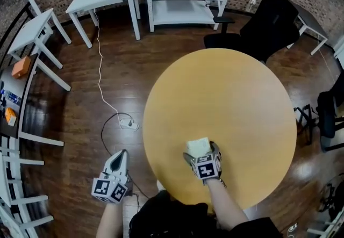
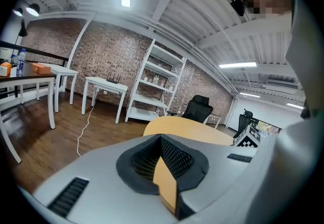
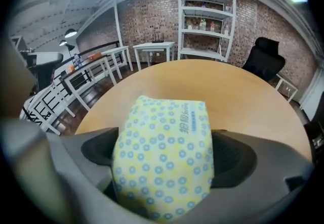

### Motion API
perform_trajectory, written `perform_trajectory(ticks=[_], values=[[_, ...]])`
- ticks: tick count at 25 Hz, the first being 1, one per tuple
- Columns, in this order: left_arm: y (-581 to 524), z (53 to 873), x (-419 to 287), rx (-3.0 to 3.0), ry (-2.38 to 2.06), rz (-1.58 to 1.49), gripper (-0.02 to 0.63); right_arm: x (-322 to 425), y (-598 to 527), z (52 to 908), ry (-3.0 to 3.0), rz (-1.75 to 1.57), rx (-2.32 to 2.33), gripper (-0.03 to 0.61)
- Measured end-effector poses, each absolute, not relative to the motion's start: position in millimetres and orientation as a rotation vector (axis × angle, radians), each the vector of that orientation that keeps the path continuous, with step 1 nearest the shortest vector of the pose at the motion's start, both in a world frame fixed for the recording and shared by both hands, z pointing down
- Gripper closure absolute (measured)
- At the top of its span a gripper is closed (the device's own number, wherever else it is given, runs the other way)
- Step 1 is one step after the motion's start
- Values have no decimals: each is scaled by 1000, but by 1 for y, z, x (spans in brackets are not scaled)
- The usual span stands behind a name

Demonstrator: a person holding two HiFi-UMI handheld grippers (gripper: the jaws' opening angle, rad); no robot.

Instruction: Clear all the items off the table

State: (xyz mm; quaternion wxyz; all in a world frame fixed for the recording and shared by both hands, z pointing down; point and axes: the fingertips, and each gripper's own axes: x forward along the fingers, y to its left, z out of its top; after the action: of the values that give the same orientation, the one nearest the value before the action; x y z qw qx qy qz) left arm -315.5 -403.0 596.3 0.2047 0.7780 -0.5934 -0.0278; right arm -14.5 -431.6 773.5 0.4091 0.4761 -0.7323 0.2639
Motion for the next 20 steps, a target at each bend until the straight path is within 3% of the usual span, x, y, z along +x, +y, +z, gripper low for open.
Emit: perform_trajectory(ticks=[20], values=[[-370,607,-356,2128,-1684,-96,623,-14,-430,793,-1759,784,1149,11]])
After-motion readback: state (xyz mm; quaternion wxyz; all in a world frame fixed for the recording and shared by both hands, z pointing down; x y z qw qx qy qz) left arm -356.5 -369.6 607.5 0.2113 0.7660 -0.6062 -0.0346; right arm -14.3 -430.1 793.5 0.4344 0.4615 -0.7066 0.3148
